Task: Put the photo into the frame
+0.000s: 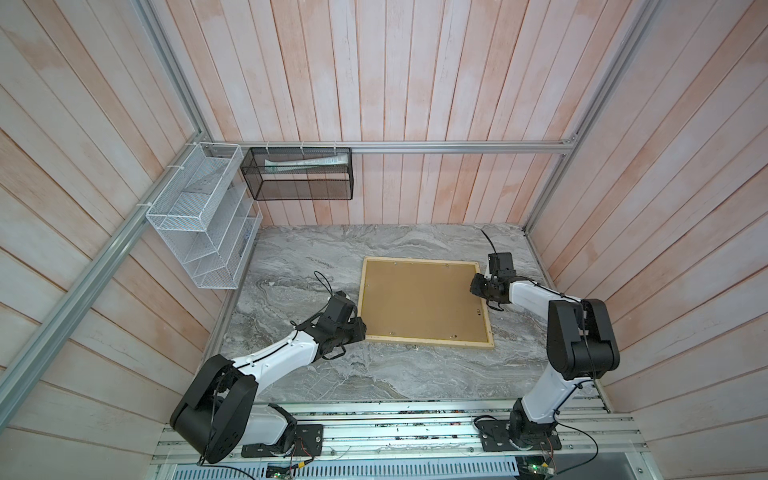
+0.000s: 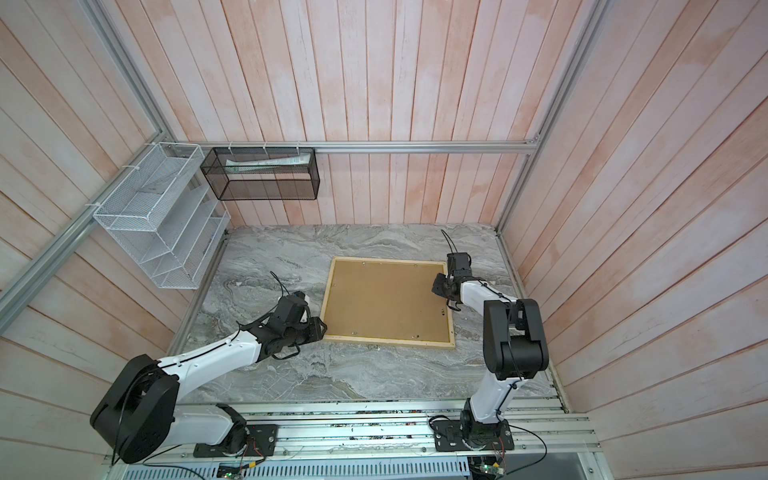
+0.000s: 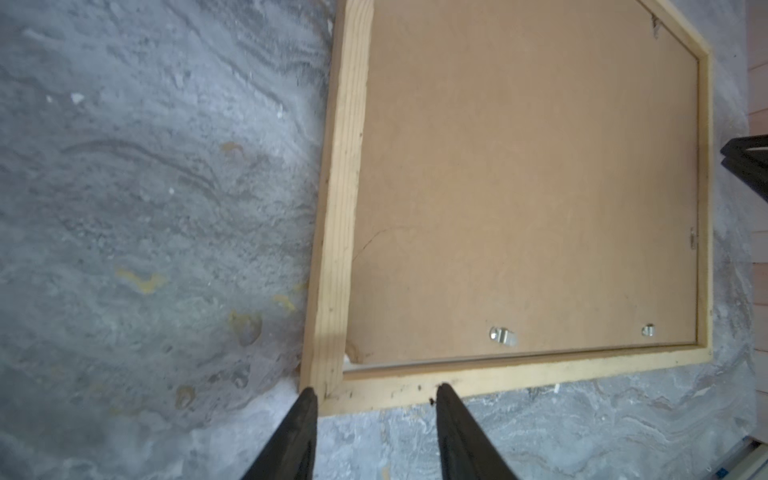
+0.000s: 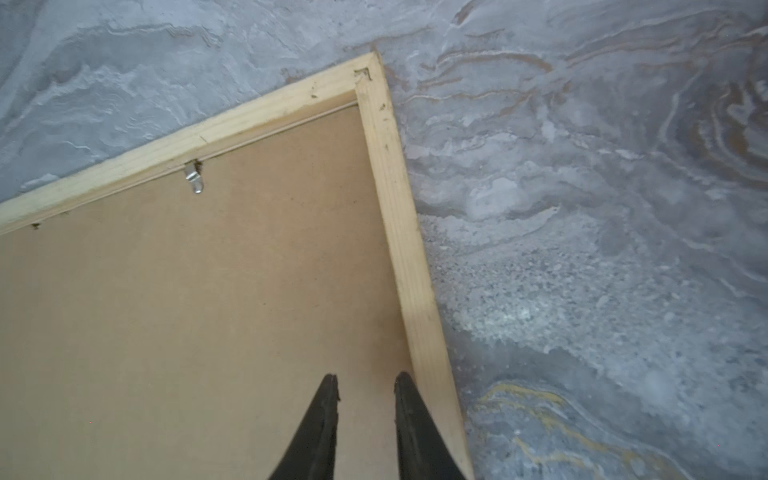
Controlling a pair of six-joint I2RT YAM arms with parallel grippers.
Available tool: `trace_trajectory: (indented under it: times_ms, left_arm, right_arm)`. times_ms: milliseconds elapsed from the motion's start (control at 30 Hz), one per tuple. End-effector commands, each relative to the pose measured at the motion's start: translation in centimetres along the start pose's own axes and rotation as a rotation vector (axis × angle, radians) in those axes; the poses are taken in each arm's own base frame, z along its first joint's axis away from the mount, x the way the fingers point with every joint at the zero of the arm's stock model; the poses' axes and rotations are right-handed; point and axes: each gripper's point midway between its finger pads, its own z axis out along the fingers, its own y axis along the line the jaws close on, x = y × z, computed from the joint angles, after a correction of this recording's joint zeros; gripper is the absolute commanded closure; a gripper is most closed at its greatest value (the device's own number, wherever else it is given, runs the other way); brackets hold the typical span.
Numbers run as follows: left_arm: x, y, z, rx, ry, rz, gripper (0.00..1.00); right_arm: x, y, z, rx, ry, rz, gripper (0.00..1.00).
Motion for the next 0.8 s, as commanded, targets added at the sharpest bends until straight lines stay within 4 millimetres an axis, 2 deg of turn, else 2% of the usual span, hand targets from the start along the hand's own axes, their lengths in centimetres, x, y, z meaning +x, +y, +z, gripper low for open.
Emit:
trace_trajectory:
  times_ms: [0,333,767]
  left_arm:
    - [-0.2,0.3,-1.0,-0.003,-0.048,-0.066,0.5]
    - [-0.1,0.3,-1.6,0.003,-0.05,-0.066,0.49]
    - [0.0,-0.5,-1.3,0.025,-0.035,-0.061,0.49]
  right_arm:
    - [0.2,-1.3,-0.1,0.068,0.01,-0.027,0.73]
    - [0.6,-2.6,-0.1,0.127,0.018,-0.041,0.73]
    - [1.8,-2.9,1.2,0.118,0.063,-0.045,0.73]
